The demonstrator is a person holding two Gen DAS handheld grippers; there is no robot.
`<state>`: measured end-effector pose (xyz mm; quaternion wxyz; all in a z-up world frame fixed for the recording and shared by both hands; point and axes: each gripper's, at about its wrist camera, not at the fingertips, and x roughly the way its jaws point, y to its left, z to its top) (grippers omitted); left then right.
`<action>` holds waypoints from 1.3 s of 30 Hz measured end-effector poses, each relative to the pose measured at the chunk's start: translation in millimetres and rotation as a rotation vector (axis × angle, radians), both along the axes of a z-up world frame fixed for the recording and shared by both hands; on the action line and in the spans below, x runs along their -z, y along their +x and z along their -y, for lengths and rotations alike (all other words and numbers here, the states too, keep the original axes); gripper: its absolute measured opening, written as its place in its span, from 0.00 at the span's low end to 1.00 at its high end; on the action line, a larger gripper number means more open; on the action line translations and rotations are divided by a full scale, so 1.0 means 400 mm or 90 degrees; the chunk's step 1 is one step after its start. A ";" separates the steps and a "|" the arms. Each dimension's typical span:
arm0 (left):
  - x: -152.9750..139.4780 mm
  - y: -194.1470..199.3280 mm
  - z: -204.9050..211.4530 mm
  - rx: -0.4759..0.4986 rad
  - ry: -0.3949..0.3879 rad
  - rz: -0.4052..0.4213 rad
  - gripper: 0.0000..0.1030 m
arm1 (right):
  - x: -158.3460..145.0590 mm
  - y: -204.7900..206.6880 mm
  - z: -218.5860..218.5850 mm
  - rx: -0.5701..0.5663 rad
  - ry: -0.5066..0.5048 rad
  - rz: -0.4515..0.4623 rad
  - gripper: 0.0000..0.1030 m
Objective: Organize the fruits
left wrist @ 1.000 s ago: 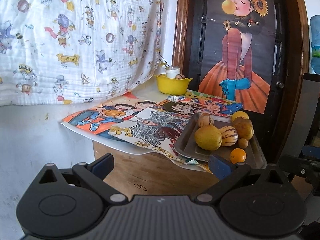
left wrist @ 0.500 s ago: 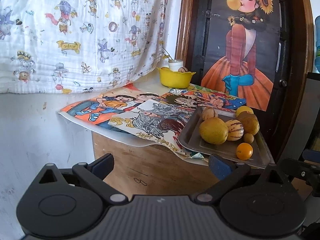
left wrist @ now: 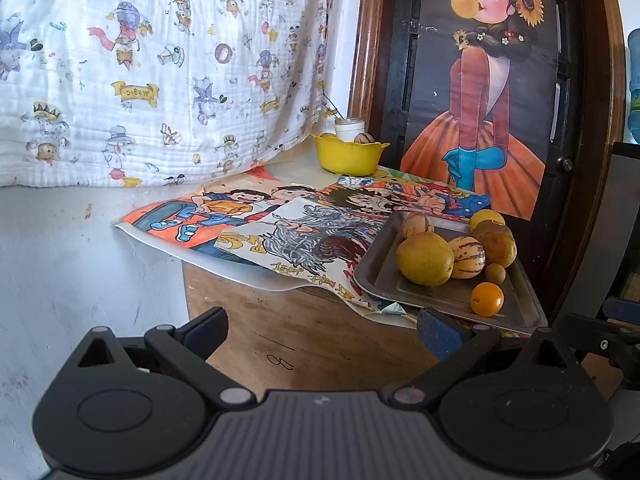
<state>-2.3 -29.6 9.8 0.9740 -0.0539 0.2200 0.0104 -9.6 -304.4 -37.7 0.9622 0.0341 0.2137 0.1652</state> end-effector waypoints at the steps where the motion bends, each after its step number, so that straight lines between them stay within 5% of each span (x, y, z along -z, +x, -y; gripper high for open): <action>1: 0.001 0.000 0.000 0.000 0.000 0.000 1.00 | 0.000 0.000 0.000 0.000 0.000 0.000 0.99; 39: 0.010 -0.006 0.003 -0.001 -0.001 -0.006 1.00 | -0.001 0.001 0.001 0.000 0.000 -0.001 0.99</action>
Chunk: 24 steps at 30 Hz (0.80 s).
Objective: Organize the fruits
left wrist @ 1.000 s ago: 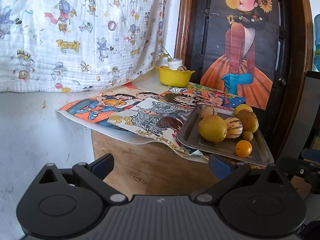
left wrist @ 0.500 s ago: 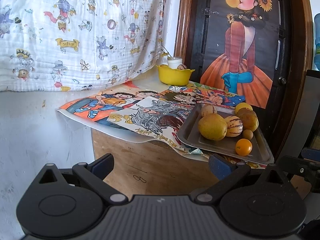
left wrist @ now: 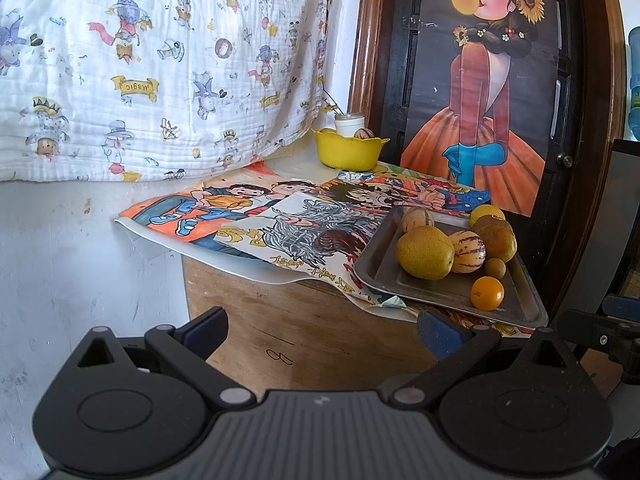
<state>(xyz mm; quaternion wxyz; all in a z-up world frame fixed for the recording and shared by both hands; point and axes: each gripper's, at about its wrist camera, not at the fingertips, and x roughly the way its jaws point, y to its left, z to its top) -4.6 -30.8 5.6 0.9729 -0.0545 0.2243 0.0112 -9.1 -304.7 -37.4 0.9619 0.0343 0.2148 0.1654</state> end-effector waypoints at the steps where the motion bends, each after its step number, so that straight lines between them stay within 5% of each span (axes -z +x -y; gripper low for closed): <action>1: 0.001 -0.001 0.000 0.000 0.000 0.000 1.00 | 0.000 0.000 0.000 0.000 0.000 0.000 0.99; 24: -0.006 -0.008 0.005 0.013 0.005 0.006 1.00 | 0.001 0.000 0.000 0.000 -0.001 -0.003 0.99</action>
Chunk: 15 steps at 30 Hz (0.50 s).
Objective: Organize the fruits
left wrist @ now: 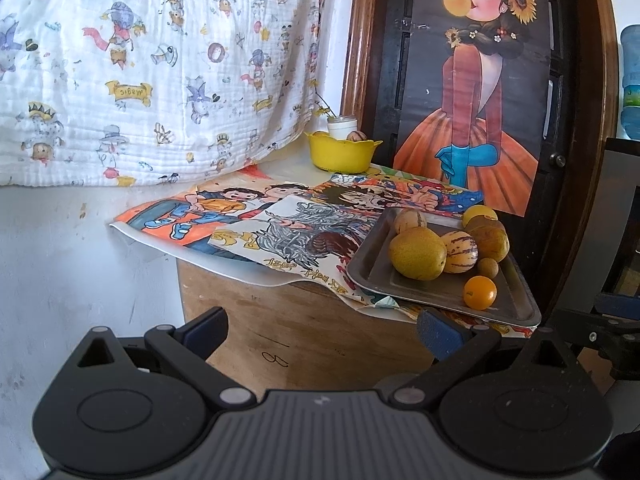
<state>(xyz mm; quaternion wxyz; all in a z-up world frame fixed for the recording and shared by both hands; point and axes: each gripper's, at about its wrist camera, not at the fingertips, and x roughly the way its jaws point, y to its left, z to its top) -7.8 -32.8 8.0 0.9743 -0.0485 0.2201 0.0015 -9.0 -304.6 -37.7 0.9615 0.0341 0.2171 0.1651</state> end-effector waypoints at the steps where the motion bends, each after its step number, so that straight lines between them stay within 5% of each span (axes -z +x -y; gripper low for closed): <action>1: 0.000 0.001 0.001 -0.002 0.001 -0.002 1.00 | 0.002 -0.001 0.000 0.000 0.000 -0.001 0.99; 15: 0.007 0.012 -0.009 -0.011 -0.009 -0.013 1.00 | 0.015 0.003 -0.004 0.001 -0.002 -0.010 0.99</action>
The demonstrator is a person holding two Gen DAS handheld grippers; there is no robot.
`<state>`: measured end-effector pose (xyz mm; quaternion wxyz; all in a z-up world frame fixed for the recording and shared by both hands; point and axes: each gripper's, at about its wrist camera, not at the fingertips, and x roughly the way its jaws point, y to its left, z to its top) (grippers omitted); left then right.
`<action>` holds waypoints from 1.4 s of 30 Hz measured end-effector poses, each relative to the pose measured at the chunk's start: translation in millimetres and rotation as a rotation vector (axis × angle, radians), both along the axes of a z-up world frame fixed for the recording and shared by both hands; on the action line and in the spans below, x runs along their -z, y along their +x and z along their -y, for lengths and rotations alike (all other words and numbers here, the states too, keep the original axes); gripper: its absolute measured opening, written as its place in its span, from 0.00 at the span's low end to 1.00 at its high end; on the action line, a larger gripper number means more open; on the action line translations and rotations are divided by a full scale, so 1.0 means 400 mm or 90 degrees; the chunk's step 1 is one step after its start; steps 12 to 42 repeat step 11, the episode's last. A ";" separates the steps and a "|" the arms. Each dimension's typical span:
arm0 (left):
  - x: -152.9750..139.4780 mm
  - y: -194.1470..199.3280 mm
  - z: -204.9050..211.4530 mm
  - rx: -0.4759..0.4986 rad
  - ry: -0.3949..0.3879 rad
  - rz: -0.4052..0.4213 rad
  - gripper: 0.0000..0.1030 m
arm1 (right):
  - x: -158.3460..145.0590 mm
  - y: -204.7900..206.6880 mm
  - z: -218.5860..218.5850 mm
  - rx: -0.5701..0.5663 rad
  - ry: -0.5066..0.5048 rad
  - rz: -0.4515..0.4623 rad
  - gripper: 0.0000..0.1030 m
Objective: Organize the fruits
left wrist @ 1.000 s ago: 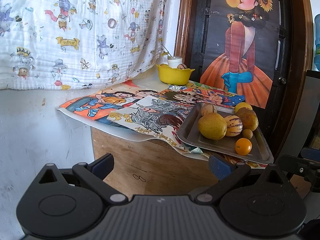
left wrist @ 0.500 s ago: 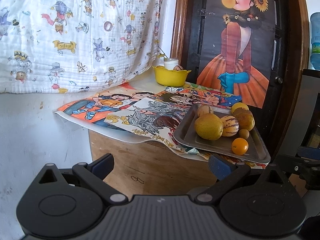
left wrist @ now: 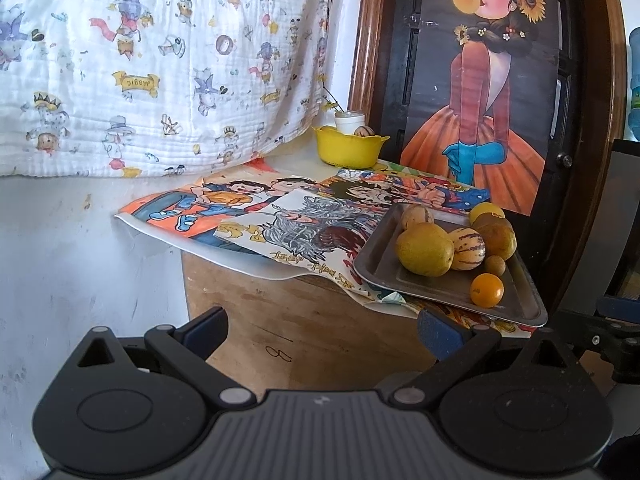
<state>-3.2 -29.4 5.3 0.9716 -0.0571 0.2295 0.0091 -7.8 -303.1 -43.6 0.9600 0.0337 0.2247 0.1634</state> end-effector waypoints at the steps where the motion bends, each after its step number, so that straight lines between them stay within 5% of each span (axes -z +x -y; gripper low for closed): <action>1: 0.001 0.001 0.000 0.001 0.000 0.000 1.00 | 0.000 0.000 0.000 0.000 0.000 -0.001 0.99; 42: 0.006 0.001 -0.004 0.005 -0.008 -0.002 1.00 | -0.002 0.004 -0.002 0.000 -0.001 -0.006 0.99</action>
